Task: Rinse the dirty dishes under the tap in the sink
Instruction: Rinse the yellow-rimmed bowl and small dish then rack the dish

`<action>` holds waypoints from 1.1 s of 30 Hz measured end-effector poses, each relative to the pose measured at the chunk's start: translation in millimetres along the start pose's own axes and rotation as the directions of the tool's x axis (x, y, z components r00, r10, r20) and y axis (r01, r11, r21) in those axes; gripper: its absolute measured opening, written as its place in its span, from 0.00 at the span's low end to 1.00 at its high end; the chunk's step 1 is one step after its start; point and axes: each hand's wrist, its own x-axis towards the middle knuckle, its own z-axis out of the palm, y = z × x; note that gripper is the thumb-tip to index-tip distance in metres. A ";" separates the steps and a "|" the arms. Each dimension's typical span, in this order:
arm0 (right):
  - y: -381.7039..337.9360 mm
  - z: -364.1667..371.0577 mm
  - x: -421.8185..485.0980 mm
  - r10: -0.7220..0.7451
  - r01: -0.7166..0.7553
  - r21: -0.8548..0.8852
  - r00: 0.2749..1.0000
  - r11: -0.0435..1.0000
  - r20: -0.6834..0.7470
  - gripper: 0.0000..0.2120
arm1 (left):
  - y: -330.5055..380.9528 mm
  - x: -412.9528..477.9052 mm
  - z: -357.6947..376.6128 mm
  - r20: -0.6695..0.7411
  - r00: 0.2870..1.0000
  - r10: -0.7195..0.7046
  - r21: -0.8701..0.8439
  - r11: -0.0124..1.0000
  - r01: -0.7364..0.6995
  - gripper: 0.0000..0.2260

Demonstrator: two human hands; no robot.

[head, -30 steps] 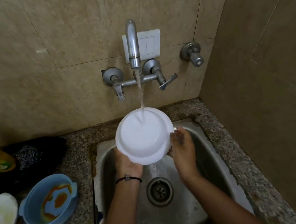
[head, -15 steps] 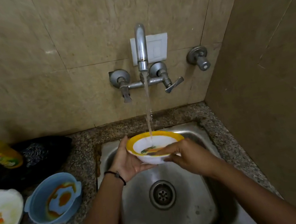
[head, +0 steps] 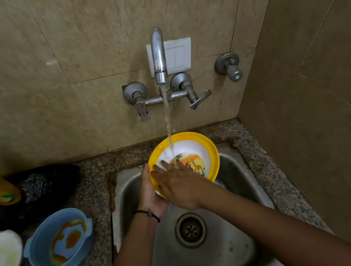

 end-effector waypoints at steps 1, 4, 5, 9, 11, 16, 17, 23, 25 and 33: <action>0.2 1.1 6.8 0.040 -0.040 -0.003 0.999 0.999 -0.023 0.25 | -0.7 0.3 0.8 0.011 1.000 0.015 -0.018 1.000 -0.014 0.23; 0.1 10.7 25.2 0.246 -0.244 0.031 0.959 0.969 -0.143 0.28 | -6.4 0.0 4.8 0.060 0.997 0.042 0.008 0.999 -0.043 0.24; -1.0 15.1 30.1 0.328 -0.315 0.091 0.923 0.945 -0.200 0.28 | -8.0 -1.2 6.6 0.056 0.997 0.051 0.033 0.998 -0.053 0.24; -13.8 24.9 35.3 0.441 -0.400 0.195 0.855 0.895 -0.272 0.31 | -13.5 1.8 -1.1 0.022 0.997 0.080 0.095 0.992 -0.082 0.25; -8.6 27.2 34.0 0.297 -0.282 0.096 0.927 0.955 -0.230 0.27 | -12.9 2.4 -7.7 0.009 0.996 0.084 0.076 0.993 -0.085 0.23; 34.6 24.7 23.2 0.251 -0.289 -0.165 0.943 0.943 -0.218 0.29 | -5.3 1.1 -16.7 -0.030 0.983 0.182 0.209 0.963 -0.172 0.21; 40.7 25.2 19.9 0.308 -0.332 -0.139 0.936 0.933 -0.168 0.31 | -4.2 2.1 -18.0 -0.046 0.976 0.215 0.223 0.954 -0.200 0.20; 27.5 30.5 -6.7 0.515 -0.521 -0.068 0.853 0.851 -0.087 0.33 | -3.2 2.3 -19.3 -0.088 0.942 0.323 0.249 0.923 -0.293 0.19; 12.6 28.7 -19.2 0.559 -0.555 -0.105 0.829 0.826 0.022 0.31 | -2.3 1.4 -20.5 -0.122 0.930 0.347 0.255 0.917 -0.308 0.19; -20.5 21.6 -32.1 0.181 -0.145 0.276 0.977 0.950 -0.109 0.19 | 1.4 4.6 -26.9 -0.165 0.924 0.344 0.170 0.933 -0.317 0.22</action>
